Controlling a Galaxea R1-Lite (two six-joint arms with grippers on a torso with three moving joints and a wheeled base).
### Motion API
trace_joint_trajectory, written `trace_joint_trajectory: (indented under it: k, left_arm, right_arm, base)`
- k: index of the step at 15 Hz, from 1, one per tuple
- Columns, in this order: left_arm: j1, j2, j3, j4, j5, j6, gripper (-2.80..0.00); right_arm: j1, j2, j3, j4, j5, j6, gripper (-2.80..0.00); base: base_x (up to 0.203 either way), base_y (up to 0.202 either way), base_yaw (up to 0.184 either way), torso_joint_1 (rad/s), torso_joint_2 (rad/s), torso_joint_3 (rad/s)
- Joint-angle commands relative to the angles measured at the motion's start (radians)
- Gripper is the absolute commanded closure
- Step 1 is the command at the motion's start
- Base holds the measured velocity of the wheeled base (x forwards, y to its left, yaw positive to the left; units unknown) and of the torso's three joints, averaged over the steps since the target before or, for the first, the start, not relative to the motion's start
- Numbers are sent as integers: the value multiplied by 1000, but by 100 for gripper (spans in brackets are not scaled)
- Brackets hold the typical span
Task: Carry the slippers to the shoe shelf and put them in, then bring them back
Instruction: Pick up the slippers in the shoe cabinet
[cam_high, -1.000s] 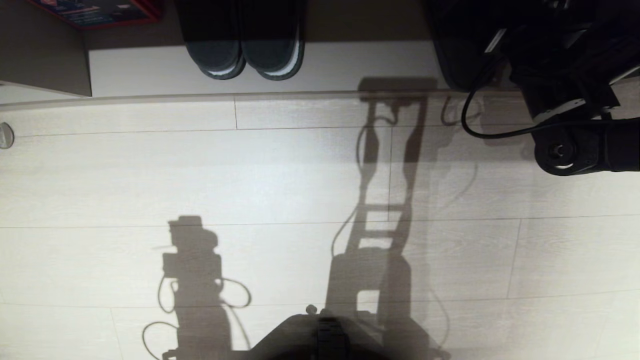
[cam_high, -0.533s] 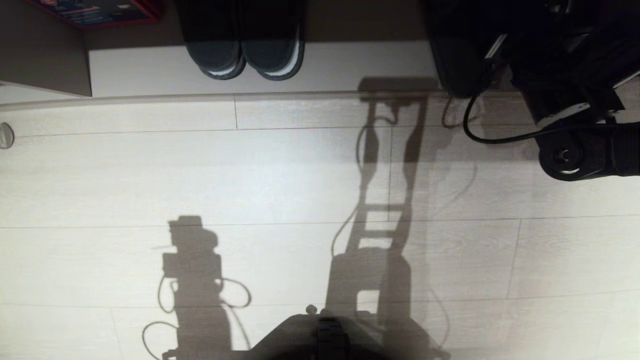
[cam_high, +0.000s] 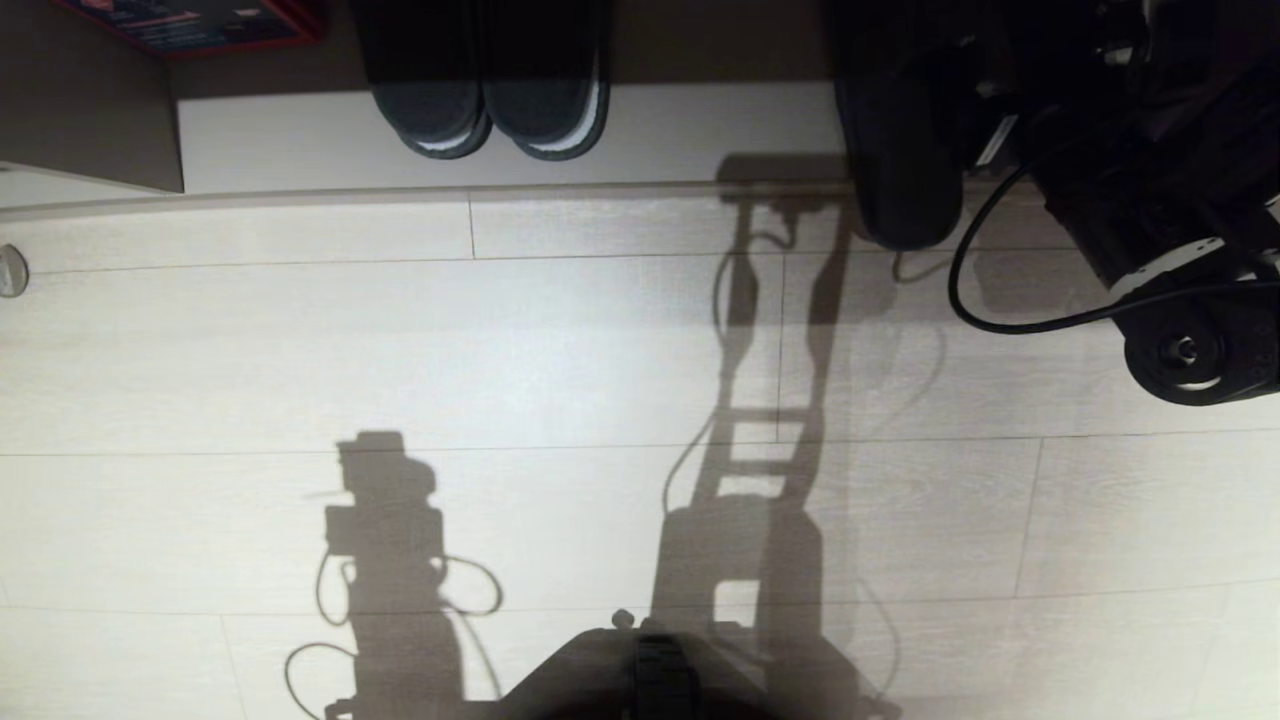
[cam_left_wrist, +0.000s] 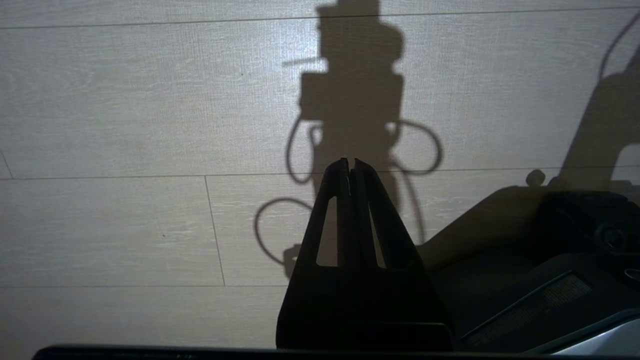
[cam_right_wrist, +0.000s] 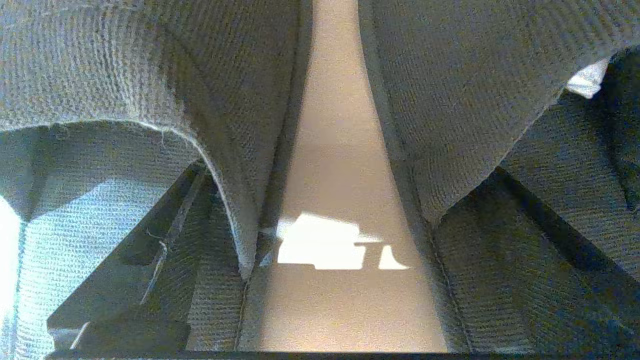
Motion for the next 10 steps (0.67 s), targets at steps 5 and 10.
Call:
trace_joint_trajectory:
  k: [5,10]
  left_arm:
    - [0,0,0,0,0,0,0]
    - [0,0,0,0,0,0,0]
  right_arm:
    - [0,9,-112,-10,-1,-1,-280]
    - [0,26,-152,36,-4,-1,-280]
  base:
    - [0,0,0,0,0,0]
    - [0,0,0,0,0,0]
